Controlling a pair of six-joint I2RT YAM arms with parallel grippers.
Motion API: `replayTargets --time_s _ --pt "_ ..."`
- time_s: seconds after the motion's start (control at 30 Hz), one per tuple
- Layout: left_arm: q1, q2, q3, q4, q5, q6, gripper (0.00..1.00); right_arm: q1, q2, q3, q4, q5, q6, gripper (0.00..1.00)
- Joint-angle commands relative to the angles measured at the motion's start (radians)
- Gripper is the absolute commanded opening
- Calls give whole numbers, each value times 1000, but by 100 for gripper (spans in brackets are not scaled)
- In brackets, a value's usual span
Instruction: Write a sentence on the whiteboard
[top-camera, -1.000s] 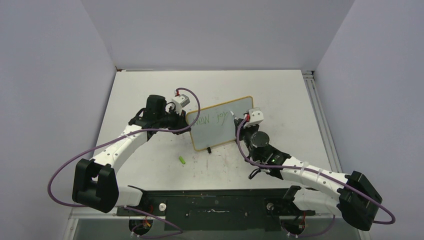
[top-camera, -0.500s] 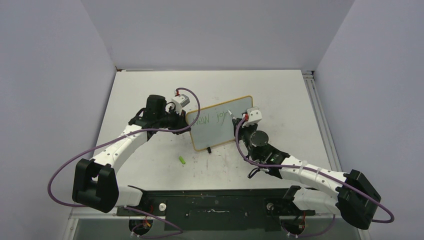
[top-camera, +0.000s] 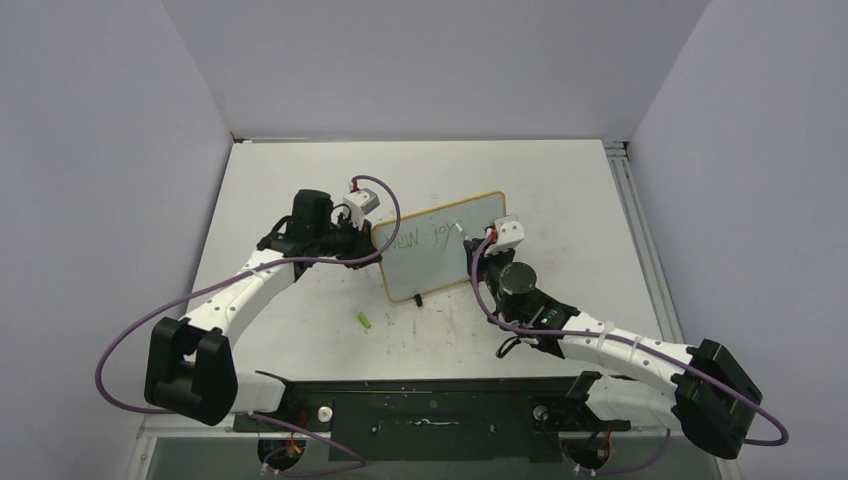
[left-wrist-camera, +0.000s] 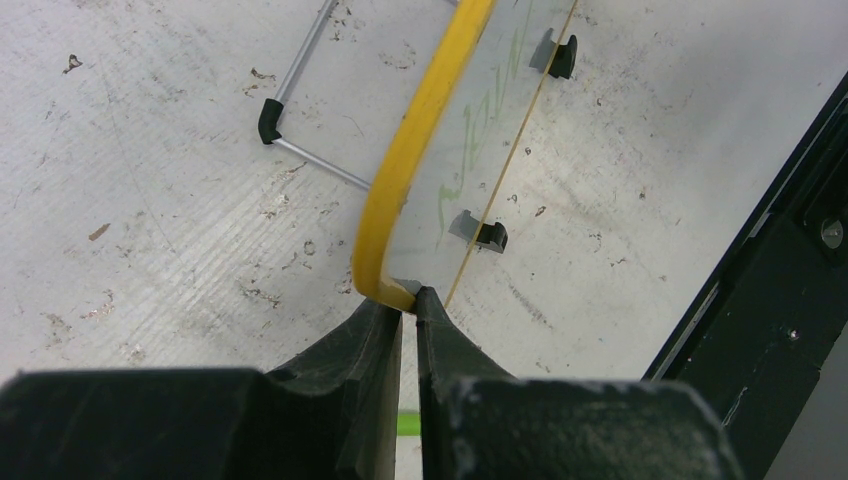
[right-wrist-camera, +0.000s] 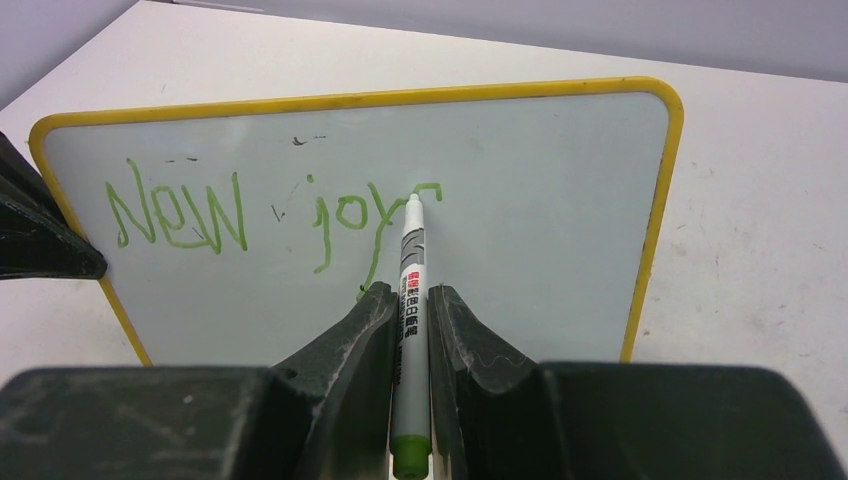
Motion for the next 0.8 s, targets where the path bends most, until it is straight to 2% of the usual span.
replayTargets --time_s 0.0,0.77 --pt "-13 16 25 -20 -2 22 0 3 -14 -14 -12 2 21 5" --pt "-13 16 25 -20 -1 22 0 4 -20 -29 -42 84 35 5"
